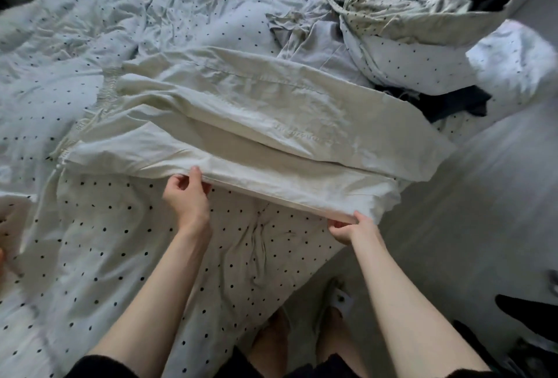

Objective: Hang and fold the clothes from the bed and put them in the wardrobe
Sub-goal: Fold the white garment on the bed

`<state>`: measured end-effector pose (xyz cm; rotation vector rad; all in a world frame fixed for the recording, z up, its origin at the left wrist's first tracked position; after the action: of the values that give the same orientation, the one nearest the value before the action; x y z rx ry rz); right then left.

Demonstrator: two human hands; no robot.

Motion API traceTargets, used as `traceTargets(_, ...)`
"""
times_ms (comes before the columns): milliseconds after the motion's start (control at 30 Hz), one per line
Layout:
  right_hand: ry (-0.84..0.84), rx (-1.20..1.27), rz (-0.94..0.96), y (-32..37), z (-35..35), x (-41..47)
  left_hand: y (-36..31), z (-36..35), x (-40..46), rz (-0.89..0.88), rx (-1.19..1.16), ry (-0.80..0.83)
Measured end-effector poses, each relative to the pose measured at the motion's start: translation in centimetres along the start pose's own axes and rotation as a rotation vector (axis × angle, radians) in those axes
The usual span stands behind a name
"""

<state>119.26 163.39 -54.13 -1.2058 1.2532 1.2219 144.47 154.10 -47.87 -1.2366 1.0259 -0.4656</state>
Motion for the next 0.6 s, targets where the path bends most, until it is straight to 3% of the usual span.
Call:
traceTargets(133, -0.146, -0.261, 0.254, 4.2, -2.0, -3.8, -2.6, -4.9, -0.9, -0.005, -0.08, -0.003)
traceTargets(267, -0.266, -0.459, 0.764, 7.5, -3.9, -5.2, -4.1, -8.7, -0.9, -0.061, -0.029, -0.012)
traceTargets(433, -0.353, -0.889, 1.165, 11.7, -7.3, -6.1, -5.9, -13.4, 1.0, -0.282, 0.304, -0.021)
traceTargets(533, -0.491, -1.239, 1.32, 14.3, -10.3, -6.1, -6.6, -16.6, 2.0, -0.452, 0.636, -0.026)
traceTargets(600, -0.46, -1.431, 1.36, 15.9, -12.6, -5.3, -6.2, -18.7, 3.2, -0.525, 0.824, 0.062)
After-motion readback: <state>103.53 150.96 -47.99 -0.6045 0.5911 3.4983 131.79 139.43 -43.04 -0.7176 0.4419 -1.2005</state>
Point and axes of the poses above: each hand's wrist, its own x-axis towards the middle knuckle, its own z-axis out of the back of the hand, y = z × x, the point moved 1 cm from there along x, towards the middle knuckle, and after that the axes turned 8 degrees about -x, right-handed, at the moved point
